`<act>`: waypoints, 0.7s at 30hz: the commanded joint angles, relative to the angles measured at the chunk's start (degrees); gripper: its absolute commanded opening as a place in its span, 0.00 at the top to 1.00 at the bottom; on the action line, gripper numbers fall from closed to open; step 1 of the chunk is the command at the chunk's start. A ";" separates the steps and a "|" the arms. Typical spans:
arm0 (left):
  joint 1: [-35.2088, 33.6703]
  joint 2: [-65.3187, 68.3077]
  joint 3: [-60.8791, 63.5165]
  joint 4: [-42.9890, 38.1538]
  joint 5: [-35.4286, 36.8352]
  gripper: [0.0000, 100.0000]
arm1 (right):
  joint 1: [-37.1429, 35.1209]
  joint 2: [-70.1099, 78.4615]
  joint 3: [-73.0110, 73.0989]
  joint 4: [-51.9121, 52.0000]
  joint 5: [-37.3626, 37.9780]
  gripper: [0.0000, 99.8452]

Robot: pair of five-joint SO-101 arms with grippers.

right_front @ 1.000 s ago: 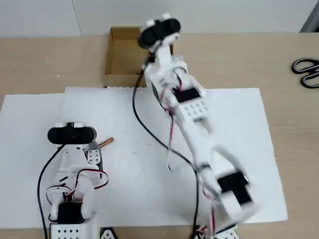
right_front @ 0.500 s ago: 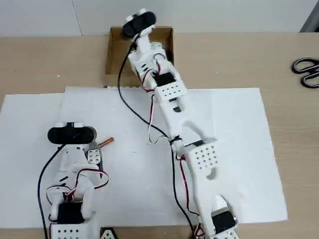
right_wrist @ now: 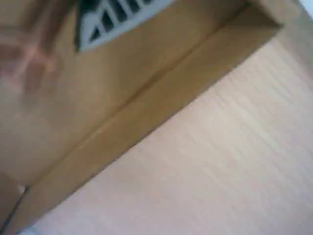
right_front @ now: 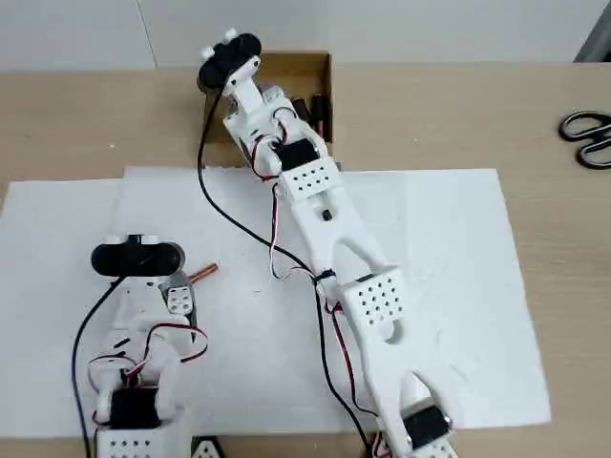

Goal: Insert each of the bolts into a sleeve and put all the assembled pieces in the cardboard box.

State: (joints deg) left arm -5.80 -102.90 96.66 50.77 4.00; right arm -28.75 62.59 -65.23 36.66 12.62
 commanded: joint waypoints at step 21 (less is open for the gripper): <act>-0.44 -0.44 -0.31 -1.23 -0.09 0.99 | -0.31 -1.71 -31.30 47.08 -2.29 0.82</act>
State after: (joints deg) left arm -5.80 -102.90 96.66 50.77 4.00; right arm -28.75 62.51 -93.89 80.53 12.53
